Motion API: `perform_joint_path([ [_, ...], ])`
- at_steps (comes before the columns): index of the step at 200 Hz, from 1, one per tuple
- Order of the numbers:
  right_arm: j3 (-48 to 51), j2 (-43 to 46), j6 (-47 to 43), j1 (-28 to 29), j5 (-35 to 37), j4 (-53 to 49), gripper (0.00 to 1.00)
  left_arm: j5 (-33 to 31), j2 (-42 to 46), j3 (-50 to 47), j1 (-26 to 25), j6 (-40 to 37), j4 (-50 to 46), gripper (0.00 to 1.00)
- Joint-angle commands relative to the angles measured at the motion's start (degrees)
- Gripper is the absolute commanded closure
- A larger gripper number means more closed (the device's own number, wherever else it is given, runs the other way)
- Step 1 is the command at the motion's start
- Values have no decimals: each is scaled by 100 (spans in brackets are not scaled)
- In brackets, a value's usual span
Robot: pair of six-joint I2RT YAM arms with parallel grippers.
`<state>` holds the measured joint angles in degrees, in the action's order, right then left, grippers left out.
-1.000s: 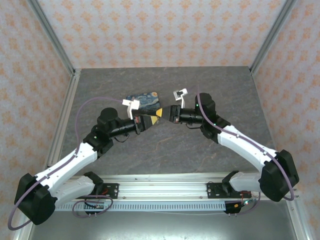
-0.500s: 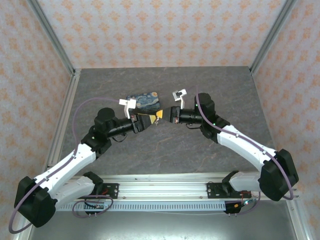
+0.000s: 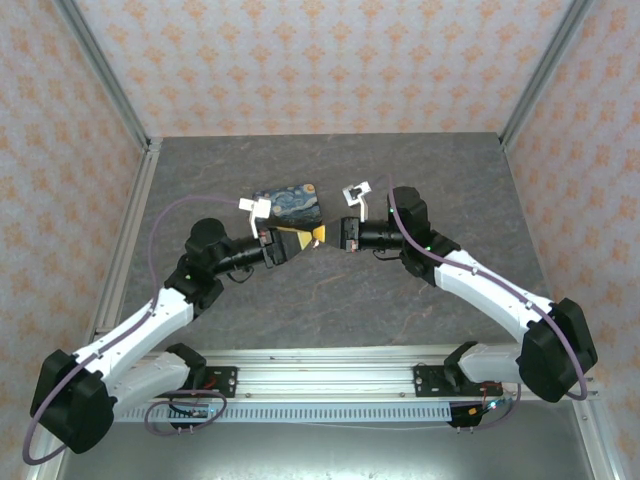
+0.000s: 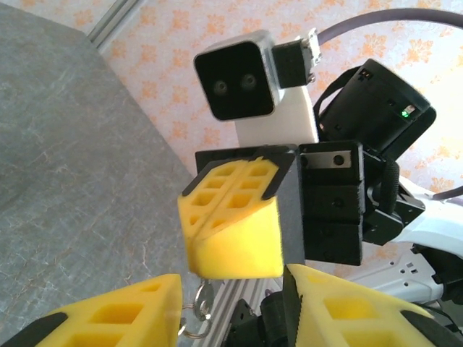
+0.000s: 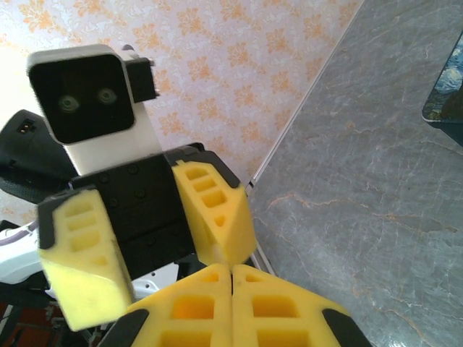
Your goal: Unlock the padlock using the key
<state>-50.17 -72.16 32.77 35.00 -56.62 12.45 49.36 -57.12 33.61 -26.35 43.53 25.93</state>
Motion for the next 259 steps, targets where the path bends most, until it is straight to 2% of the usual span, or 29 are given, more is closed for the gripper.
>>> perform_joint_path([
  [1, -146, 61, 55, 24, -103, 521, 100, 235, -112, -135, 16, 24, 395, 60],
  [70, -144, -42, 188, 33, -134, 703, 100, 463, -289, -113, -2, 51, 569, 65],
  [115, -197, -149, 223, 42, -191, 792, 100, 513, -361, -23, -28, -4, 531, 74],
  [141, -160, -165, 227, 42, -176, 812, 100, 519, -378, 14, -37, -27, 516, 84],
  [165, -120, -150, 220, 42, -100, 838, 100, 506, -361, 28, -37, -85, 417, 100],
  [237, 143, -93, 357, 42, 392, 1095, 100, 214, -157, 28, -28, -383, -103, 100],
  [242, 165, -63, 336, 42, 546, 1031, 96, 177, -130, 32, -22, -453, -209, 100],
  [259, 154, 88, 115, 42, 1021, 584, 70, 84, -25, 15, 39, -652, -515, 100],
])
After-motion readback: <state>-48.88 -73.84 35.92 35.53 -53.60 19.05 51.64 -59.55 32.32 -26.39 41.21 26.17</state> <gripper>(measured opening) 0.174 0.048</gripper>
